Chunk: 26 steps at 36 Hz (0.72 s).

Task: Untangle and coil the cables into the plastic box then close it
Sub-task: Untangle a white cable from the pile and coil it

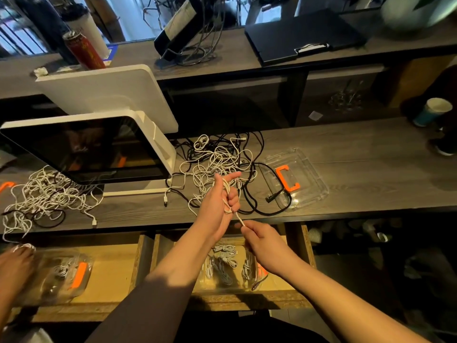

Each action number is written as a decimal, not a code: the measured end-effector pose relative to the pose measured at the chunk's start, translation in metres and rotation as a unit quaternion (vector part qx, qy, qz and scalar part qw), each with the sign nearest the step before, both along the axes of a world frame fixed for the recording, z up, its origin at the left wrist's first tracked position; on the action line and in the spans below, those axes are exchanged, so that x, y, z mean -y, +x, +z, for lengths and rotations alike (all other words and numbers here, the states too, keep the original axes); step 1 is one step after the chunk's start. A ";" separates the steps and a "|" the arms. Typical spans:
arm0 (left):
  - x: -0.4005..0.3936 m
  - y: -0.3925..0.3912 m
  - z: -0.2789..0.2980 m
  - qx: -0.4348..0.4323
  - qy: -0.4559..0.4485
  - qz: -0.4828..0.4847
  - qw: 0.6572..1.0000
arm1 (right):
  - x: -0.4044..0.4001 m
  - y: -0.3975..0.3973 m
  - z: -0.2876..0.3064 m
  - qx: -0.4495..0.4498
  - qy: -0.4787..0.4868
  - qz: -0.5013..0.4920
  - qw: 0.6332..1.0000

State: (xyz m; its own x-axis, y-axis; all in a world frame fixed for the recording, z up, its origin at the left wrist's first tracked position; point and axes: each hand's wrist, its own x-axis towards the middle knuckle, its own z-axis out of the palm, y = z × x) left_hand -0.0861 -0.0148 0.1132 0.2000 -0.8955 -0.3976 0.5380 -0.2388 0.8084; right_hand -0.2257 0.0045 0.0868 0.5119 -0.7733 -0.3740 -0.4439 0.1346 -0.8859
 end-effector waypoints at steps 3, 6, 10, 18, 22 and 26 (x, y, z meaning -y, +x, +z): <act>0.006 0.002 0.004 0.074 -0.010 0.001 0.997 | 0.002 0.002 0.005 0.003 -0.024 -0.007 1.000; 0.013 0.002 0.006 0.162 -0.019 0.009 0.987 | 0.003 0.006 0.014 -0.009 -0.064 0.010 0.998; 0.019 0.002 0.009 0.259 -0.020 0.037 0.965 | 0.001 0.010 0.023 -0.039 -0.140 0.027 0.989; 0.021 0.013 0.006 0.450 0.027 -0.080 0.889 | -0.012 0.020 0.035 -0.048 -0.229 0.066 0.970; 0.012 0.017 0.000 0.365 0.065 -0.176 0.912 | -0.003 0.016 0.043 -0.041 -0.269 0.062 0.960; -0.002 0.011 0.012 0.315 0.138 -0.250 0.905 | 0.012 0.008 0.050 -0.035 -0.301 0.047 0.952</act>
